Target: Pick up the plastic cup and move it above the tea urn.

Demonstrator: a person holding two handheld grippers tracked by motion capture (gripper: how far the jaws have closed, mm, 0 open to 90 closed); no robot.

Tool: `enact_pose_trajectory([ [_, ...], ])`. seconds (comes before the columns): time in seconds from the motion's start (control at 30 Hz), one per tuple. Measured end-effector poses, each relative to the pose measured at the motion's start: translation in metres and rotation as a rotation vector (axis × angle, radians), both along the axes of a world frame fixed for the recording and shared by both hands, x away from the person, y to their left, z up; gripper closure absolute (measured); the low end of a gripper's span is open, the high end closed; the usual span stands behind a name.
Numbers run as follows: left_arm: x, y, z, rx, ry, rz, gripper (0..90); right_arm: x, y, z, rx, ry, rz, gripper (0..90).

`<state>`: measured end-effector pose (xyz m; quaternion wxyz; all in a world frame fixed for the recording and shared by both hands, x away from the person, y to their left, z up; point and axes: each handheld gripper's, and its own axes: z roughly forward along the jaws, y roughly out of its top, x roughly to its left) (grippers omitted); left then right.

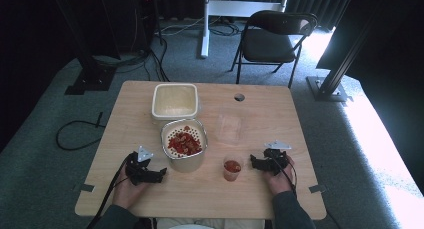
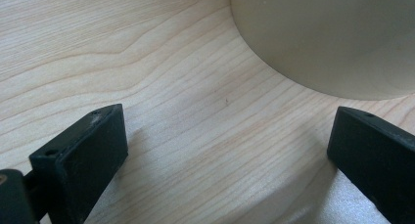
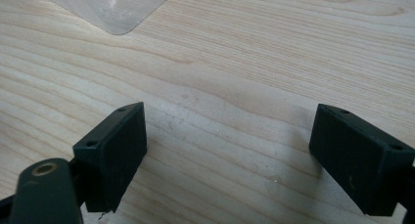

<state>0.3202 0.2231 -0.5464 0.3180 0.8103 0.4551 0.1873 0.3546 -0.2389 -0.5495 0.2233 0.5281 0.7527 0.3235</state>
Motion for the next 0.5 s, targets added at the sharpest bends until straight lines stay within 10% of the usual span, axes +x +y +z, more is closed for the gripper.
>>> enact_pose_trajectory([
  [0.3, 0.000, 0.000, 0.000, 0.000, 0.000, 0.000, 2.0, -0.001, 0.000, 0.001, -0.003, 0.009, 0.016, 15.2],
  [0.5, 0.000, 0.000, 0.000, 0.001, 0.000, 0.000, 2.0, -0.006, 0.004, 0.016, 0.002, 0.001, 0.004, 35.9],
])
